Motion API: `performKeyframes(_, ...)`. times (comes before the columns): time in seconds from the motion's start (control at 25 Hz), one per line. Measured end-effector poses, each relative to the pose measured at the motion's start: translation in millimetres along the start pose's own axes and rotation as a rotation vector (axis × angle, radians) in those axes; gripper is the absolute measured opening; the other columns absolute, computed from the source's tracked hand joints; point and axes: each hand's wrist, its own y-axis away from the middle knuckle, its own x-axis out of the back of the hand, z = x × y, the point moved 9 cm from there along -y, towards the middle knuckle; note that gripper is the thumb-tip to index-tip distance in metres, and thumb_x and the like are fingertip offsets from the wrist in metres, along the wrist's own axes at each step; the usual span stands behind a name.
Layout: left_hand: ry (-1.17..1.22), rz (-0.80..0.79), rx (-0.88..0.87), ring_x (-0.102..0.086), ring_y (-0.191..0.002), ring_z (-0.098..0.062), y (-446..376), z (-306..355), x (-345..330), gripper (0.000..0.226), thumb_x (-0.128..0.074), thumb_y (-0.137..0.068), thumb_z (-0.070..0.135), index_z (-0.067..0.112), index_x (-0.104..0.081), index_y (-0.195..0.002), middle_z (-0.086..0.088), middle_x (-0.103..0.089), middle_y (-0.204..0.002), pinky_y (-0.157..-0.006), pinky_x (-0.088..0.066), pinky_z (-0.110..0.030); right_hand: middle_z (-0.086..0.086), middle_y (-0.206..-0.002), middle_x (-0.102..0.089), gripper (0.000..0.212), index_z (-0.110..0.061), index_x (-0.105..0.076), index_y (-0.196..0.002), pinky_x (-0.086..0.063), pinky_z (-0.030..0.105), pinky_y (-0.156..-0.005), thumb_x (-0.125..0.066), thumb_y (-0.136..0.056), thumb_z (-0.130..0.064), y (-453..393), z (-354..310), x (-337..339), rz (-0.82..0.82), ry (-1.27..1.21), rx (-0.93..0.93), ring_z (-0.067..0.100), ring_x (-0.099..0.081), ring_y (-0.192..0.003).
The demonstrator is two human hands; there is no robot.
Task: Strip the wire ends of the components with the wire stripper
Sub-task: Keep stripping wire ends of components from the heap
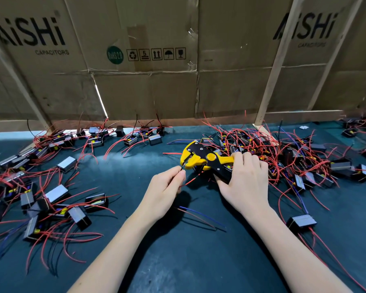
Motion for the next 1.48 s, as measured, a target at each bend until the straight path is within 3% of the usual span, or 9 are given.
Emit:
performKeyframes(0.44,0.169,-0.043,0.123,-0.024,-0.044,-0.004,-3,-8,-1,0.041,-0.041,-0.100,0.009,0.015,-0.038,-0.060,0.012,-0.029,-0.049,-0.043,-0.022,-0.013,0.010,-0.091,-0.059,0.068,-0.005,-0.061,-0.102,-0.038,0.042,-0.077,-0.070,-0.070,-0.064,0,-3,9,0.061,-0.055,0.065,0.033,-0.055,-0.087)
performKeyframes(0.56,0.181,-0.081,0.133,-0.025,-0.044,-0.005,-2,-7,-3,0.038,-0.045,-0.096,0.017,0.014,-0.043,-0.058,0.012,-0.031,-0.050,-0.043,-0.022,-0.013,0.008,-0.088,-0.060,0.068,-0.006,-0.061,-0.099,-0.037,0.041,-0.076,-0.055,-0.073,-0.069,-1,-3,12,0.084,-0.068,0.086,0.032,-0.056,-0.084)
performKeyframes(0.76,0.180,-0.128,0.153,-0.024,-0.044,-0.009,-1,-10,-3,0.037,-0.047,-0.090,0.025,0.011,-0.052,-0.056,0.010,-0.029,-0.051,-0.044,-0.021,-0.015,0.007,-0.077,-0.057,0.059,-0.008,-0.060,-0.086,-0.038,0.040,-0.070,-0.076,-0.065,-0.061,-2,-2,14,0.090,-0.055,0.132,0.032,-0.056,-0.075)
performKeyframes(1.04,0.197,-0.164,0.188,-0.022,-0.044,-0.010,0,-9,-5,0.038,-0.047,-0.089,0.025,0.012,-0.054,-0.054,0.007,-0.026,-0.050,-0.044,-0.020,-0.016,0.005,-0.070,-0.057,0.055,-0.009,-0.060,-0.079,-0.036,0.038,-0.067,-0.073,-0.067,-0.061,-4,-2,16,0.080,-0.058,0.171,0.031,-0.057,-0.067)
performKeyframes(1.28,0.198,-0.188,0.184,-0.019,-0.045,-0.011,1,-9,-5,0.041,-0.045,-0.096,0.018,0.011,-0.053,-0.056,0.006,-0.023,-0.052,-0.044,-0.018,-0.016,0.003,-0.048,-0.054,0.055,-0.012,-0.056,-0.058,-0.030,0.024,-0.051,-0.088,-0.053,-0.057,-3,-4,17,0.058,-0.074,0.135,0.027,-0.055,-0.043)
performKeyframes(1.4,0.208,-0.196,0.189,-0.022,-0.045,-0.011,1,-8,-6,0.040,-0.044,-0.096,0.018,0.012,-0.052,-0.058,0.005,-0.027,-0.052,-0.044,-0.021,-0.018,0.006,-0.073,-0.061,0.058,-0.011,-0.062,-0.082,-0.038,0.035,-0.064,-0.069,-0.069,-0.067,-2,2,12,0.084,-0.034,0.073,0.030,-0.060,-0.068)
performKeyframes(1.48,0.199,-0.198,0.191,-0.032,-0.046,-0.015,1,-6,-5,0.031,-0.048,-0.091,0.025,0.012,-0.054,-0.064,0.000,-0.037,-0.054,-0.046,-0.029,-0.022,0.011,-0.090,-0.062,0.065,-0.009,-0.062,-0.101,-0.039,0.041,-0.075,-0.069,-0.072,-0.066,-2,16,6,0.067,-0.014,-0.026,0.033,-0.058,-0.085)
